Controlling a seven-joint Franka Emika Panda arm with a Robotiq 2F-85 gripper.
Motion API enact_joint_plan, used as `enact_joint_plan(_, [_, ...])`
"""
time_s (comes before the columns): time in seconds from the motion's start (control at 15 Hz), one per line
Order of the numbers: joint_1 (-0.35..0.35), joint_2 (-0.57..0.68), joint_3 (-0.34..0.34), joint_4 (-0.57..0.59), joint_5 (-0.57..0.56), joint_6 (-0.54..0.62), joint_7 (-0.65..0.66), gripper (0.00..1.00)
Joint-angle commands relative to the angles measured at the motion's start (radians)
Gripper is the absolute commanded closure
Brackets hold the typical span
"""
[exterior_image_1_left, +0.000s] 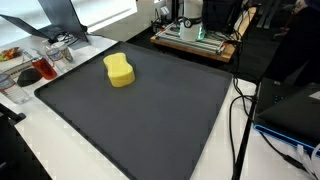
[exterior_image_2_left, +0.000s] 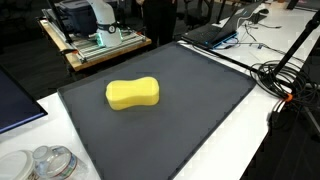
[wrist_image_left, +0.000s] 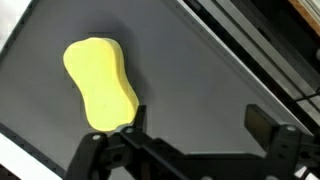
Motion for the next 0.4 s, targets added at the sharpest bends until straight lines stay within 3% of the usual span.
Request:
enact_joint_plan(0.0, [0.002,-0.041,-0.021,-0.009,-0.001,-0.003,0.015,0.0])
enact_joint_plan(0.33, [-0.007,-0.127,-0.044,-0.045,0.001,-0.003,0.032,0.0])
